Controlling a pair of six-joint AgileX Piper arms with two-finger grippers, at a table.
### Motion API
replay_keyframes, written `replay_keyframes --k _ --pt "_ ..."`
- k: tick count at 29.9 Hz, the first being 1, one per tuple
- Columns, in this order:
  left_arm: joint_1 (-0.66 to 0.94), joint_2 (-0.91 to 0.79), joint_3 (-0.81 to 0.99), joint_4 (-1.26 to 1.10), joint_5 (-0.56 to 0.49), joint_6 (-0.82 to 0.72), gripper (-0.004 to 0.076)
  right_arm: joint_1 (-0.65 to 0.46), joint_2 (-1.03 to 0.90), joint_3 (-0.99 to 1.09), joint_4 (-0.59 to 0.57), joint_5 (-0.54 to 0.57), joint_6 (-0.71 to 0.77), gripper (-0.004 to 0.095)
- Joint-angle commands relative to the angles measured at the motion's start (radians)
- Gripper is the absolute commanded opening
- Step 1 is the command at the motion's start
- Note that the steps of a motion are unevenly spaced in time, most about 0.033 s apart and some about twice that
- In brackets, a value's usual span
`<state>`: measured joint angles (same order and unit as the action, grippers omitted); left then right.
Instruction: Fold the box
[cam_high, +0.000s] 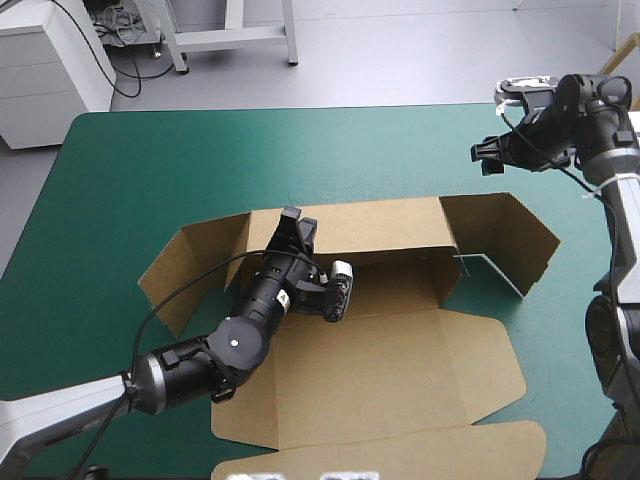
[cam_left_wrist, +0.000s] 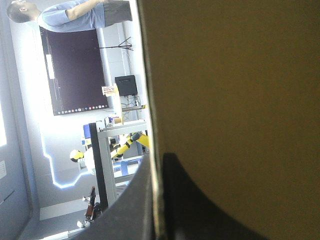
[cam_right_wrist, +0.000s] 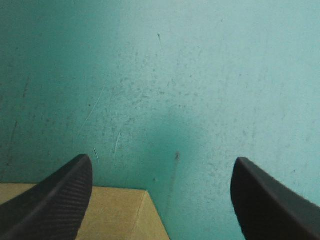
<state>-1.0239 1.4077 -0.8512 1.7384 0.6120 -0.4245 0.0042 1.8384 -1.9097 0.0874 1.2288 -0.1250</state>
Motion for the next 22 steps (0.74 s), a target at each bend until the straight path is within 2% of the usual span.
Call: replay_keyframes --k 1,22 --pt "-0.004 -0.031 -0.015 0.075 0.044 0.005 -0.001 -0.011 -0.081 0.027 0.008 -0.023 -0.016 0.0707" --pt "-0.004 -0.015 -0.015 0.071 0.048 0.0 -0.001 -0.01 -0.26 0.307 0.052 -0.023 -0.031 0.0688"
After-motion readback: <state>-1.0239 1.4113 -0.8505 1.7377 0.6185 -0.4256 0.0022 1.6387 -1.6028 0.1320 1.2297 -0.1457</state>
